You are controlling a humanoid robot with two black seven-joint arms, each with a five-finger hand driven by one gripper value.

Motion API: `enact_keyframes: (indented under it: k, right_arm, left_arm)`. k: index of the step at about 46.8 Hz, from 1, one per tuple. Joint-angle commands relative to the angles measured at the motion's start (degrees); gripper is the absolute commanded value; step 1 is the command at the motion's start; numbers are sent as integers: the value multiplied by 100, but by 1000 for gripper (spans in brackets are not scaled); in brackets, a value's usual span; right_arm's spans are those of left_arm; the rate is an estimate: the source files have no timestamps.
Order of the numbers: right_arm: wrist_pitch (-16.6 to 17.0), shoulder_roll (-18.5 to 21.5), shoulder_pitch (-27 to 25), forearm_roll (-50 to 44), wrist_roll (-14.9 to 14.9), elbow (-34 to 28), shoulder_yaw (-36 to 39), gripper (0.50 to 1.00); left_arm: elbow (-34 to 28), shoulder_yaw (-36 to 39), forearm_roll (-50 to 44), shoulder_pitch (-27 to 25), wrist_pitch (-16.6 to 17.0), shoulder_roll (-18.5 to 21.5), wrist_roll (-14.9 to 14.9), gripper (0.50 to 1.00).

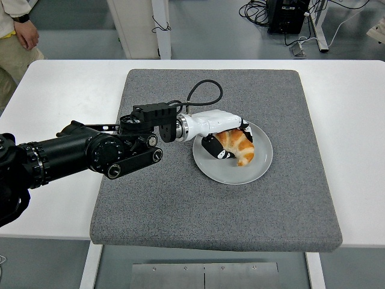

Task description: Place the bread on the plate

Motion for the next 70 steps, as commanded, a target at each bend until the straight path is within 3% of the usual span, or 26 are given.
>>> enact_keyframes:
  k: [1,20,45,70]
  right_arm:
    - [2,0,0,0,0,0,0,1000]
    - [2,0,0,0,0,0,0,1000]
    - [2,0,0,0,0,0,0,1000]
    - [2,0,0,0,0,0,0,1000]
  left_arm:
    - [-27,10,-127,-33,-14,0,3,966]
    - [-423,-33,-259,-305,-145,254,-6,969]
    - [-695,-472,-1875,-1008,-505,720,3,969]
    - [-677,-1272,-3677,-947,-1016,1309,-24,969]
